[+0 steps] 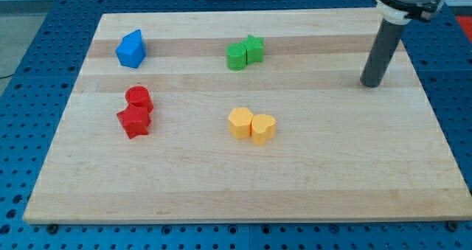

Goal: Point your arm at the bottom right

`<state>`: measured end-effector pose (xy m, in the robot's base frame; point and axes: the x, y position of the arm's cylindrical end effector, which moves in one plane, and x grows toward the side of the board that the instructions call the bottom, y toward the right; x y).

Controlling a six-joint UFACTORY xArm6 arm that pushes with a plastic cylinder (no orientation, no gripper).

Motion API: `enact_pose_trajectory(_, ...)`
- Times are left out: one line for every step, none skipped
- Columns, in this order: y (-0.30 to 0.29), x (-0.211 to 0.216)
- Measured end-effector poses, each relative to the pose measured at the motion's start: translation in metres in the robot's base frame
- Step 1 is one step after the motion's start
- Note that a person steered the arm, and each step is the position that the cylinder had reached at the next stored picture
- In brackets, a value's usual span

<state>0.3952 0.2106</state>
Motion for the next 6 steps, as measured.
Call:
enact_pose_trajectory(0.0,0.0)
enact_pose_trajectory(0.0,0.001)
enact_pose_trajectory(0.0,0.034)
enact_pose_trajectory(0.0,0.087)
enact_pose_trajectory(-0.01,0.146)
enact_pose_trajectory(-0.04,0.173)
